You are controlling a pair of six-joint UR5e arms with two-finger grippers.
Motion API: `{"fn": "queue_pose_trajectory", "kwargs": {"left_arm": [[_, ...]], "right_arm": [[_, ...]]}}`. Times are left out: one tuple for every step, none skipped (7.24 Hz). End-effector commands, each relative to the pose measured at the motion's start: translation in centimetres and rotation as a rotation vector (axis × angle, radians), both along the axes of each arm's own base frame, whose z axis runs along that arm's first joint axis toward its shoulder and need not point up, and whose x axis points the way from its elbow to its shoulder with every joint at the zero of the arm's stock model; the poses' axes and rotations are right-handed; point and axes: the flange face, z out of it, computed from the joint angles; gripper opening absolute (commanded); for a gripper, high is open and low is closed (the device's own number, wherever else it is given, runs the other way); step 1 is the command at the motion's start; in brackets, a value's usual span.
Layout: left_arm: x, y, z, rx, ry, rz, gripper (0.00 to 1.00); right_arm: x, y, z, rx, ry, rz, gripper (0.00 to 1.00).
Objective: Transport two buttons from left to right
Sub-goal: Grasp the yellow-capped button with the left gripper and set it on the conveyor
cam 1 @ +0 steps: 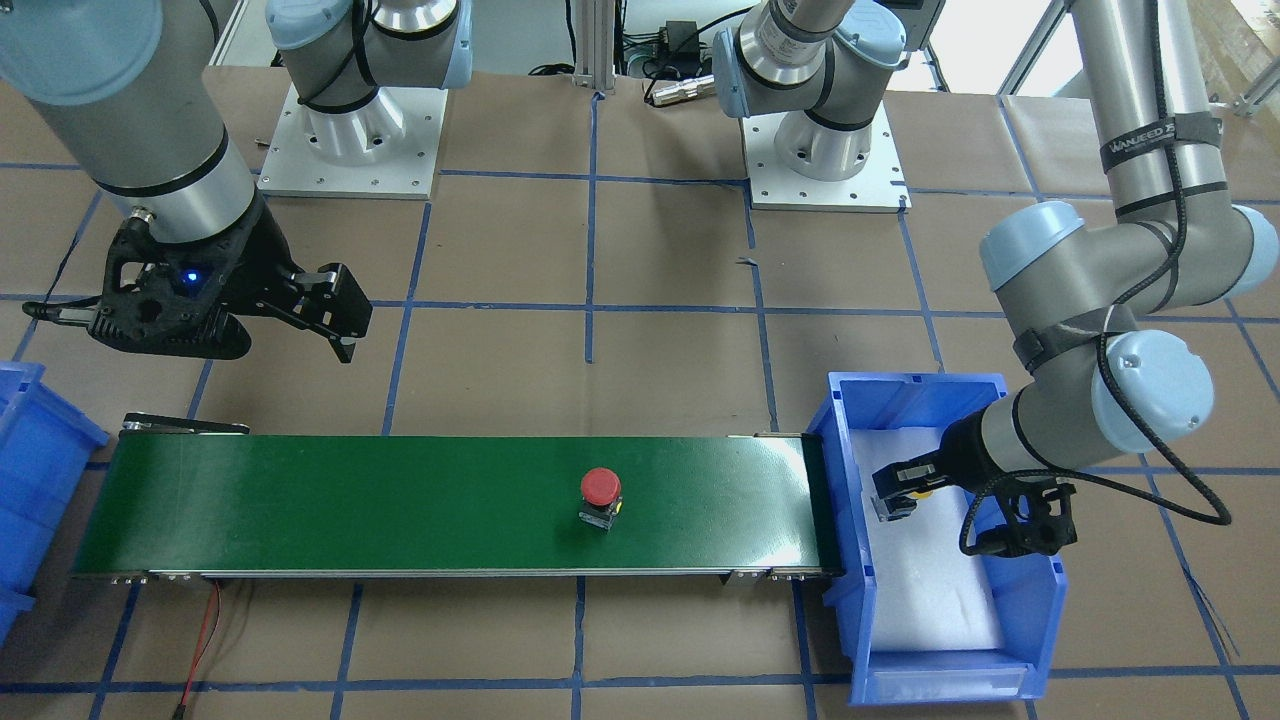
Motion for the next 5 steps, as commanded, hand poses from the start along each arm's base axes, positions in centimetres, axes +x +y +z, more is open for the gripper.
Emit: {"fn": "queue_pose_trajectory", "kwargs": {"left_arm": [[1.0,-0.4,4.4,-0.007,-0.016,0.011,0.27],[1.1,-0.7,6.5,0.027,-0.028,0.052,0.27],[0.4,-1.2,8.2,0.028,-0.042,0.136,0.27],[-0.4,-0.9,9.6,0.04,-0.049,0.235,0.27],[-2.1,0.0,11.7,0.039,-0.061,0.336,0.27]], "right_arm": [[0.2,-0.1,0.0,-0.007,-0.005,0.003,1.0],[0.3,-0.3,0.2,-0.008,-0.005,0.006,1.0],[0.3,-0.2,0.0,-0.002,-0.006,0.005,1.0],[0.4,-0.2,-0.1,-0.002,-0.009,0.005,1.0],[0.4,-0.2,0.0,-0.005,-0.011,0.005,1.0]]}}
